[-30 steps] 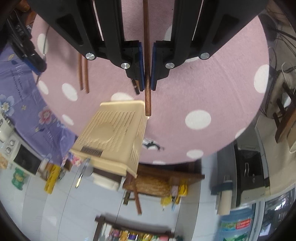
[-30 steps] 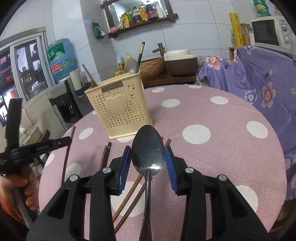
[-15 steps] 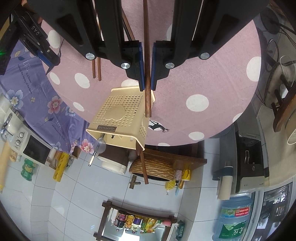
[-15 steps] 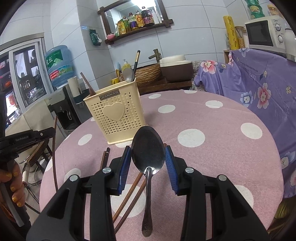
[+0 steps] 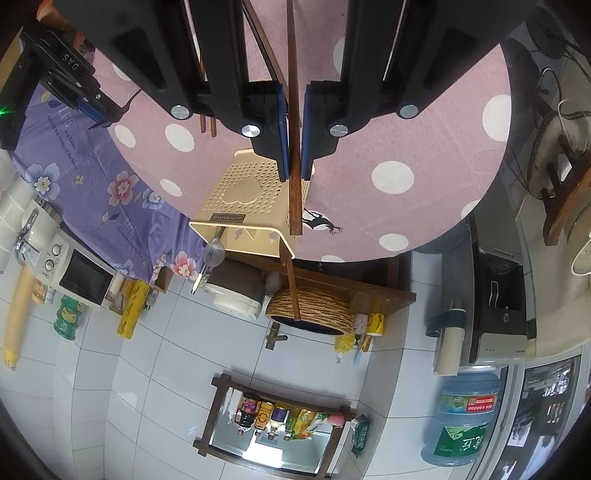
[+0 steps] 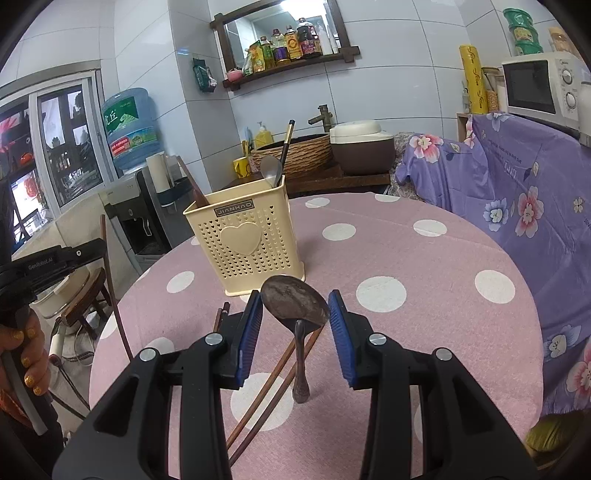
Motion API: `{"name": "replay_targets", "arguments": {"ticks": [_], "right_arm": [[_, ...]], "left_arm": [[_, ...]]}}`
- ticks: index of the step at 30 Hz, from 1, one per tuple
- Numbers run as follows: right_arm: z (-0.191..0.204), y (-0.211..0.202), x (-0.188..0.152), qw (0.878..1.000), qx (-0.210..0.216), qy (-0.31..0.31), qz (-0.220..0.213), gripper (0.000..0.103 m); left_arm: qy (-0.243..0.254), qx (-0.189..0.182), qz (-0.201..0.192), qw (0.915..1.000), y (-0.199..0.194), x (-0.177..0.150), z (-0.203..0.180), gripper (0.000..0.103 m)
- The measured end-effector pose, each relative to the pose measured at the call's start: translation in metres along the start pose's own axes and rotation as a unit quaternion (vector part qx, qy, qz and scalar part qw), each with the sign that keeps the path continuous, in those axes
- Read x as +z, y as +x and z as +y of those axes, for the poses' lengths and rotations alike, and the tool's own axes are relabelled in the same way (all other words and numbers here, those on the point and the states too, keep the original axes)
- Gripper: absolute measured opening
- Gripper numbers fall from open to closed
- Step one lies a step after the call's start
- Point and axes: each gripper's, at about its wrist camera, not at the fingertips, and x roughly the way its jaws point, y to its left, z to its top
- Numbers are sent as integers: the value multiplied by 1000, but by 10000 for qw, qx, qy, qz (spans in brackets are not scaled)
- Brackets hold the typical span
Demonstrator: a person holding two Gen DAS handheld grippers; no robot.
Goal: Organize utensils
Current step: 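Lift the steel spoon and brown chopstick and carry them toward the basket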
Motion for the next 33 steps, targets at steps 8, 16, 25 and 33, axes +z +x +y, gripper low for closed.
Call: {"name": "replay_targets", "arguments": {"ticks": [8,16,25,33], "right_arm": [[7,-1,12,9999,94,-77,3,38],[22,10,58,9992,262,-229,-180,38],[21,20,51,9997,170,-148,-122,38],[8,16,40,9999,83,21,-122,38]], "left_arm": [[45,-75,-197,9998,-6,14,-3,7],[227,-17,-525,9984,-6,49,-9,1],[-263,207,306,9990,47,35,32,11],[-59,226,1575,9872,125,-14,29,28]]}}
